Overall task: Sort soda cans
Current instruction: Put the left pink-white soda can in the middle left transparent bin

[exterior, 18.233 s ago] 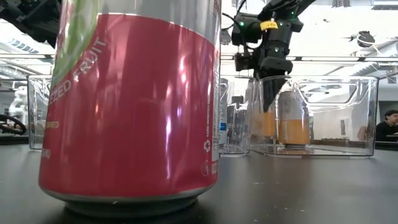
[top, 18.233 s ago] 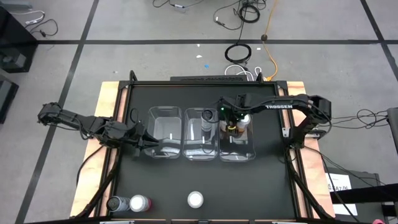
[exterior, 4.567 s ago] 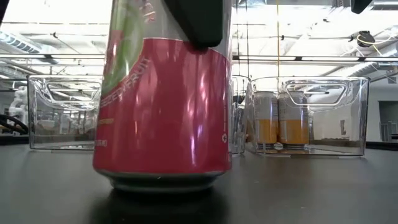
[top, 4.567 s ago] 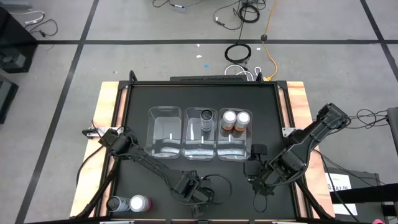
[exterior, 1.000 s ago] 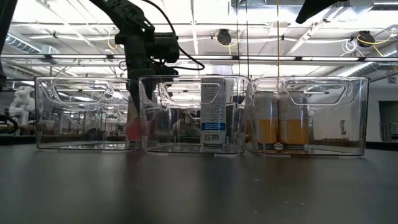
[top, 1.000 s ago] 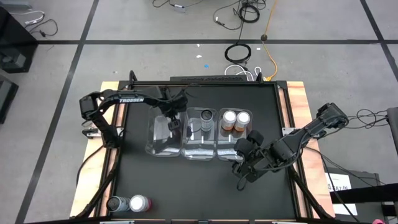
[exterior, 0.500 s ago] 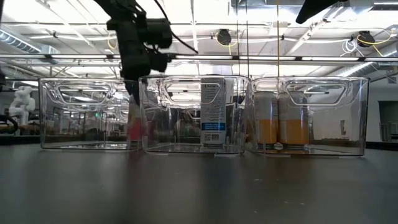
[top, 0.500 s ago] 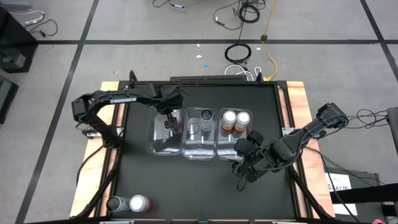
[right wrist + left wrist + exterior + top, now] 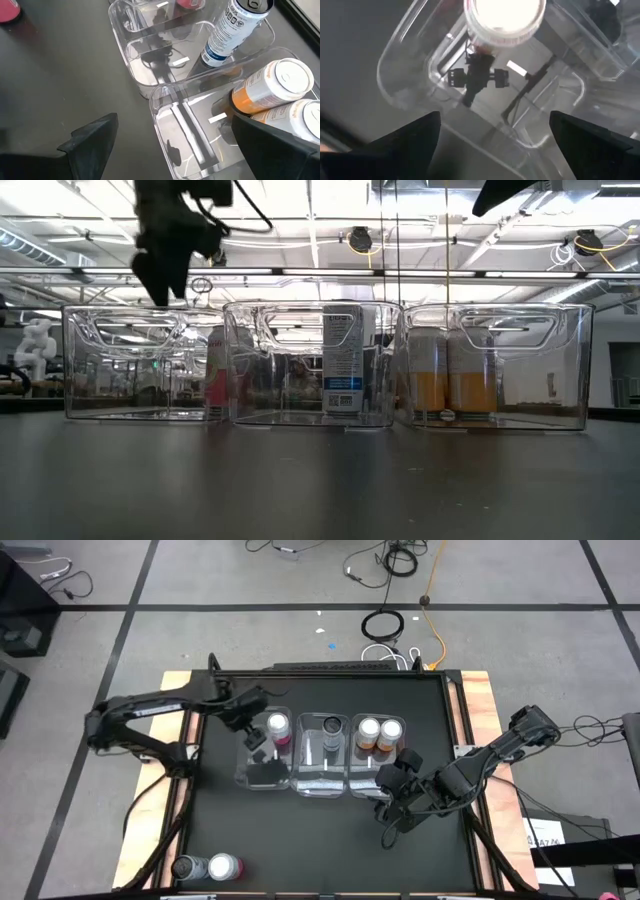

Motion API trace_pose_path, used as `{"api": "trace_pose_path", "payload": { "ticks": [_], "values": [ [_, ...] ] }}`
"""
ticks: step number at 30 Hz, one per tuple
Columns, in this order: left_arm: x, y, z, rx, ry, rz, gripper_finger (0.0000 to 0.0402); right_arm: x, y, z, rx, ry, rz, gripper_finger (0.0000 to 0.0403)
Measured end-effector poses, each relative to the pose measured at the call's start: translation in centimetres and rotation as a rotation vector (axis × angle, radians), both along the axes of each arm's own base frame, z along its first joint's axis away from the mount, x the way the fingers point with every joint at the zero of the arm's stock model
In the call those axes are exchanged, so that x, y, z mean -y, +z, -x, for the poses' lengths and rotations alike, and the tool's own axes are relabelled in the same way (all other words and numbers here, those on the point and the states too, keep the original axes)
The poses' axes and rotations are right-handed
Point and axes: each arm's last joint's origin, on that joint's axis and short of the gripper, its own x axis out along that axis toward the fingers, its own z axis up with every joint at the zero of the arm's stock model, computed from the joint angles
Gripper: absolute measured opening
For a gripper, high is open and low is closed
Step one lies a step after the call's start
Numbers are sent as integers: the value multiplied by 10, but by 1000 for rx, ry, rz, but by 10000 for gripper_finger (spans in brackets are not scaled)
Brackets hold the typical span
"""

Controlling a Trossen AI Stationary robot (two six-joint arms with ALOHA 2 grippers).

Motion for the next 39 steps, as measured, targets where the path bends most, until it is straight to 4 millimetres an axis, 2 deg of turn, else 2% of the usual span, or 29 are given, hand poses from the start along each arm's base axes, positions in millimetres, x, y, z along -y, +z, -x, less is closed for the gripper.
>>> {"api": "trace_pose_path", "payload": {
  "ticks": [8,15,22,27,33,39],
  "values": [
    [58,24,20,107,106,42,384,0,0,0,-3,8,6,384],
    [119,26,26,143,178,124,384,0,0,0,-1,4,3,384],
    [184,16,27,171,210,222,384,0,0,-1,-2,32,18,384],
    [223,3,30,145,250,277,384,-1,1,-2,1,68,35,384],
    [259,-20,27,92,280,310,384,-1,1,-3,-3,91,50,384],
    [287,-35,23,77,277,385,384,-1,1,-3,-4,92,50,384]
  ]
}}
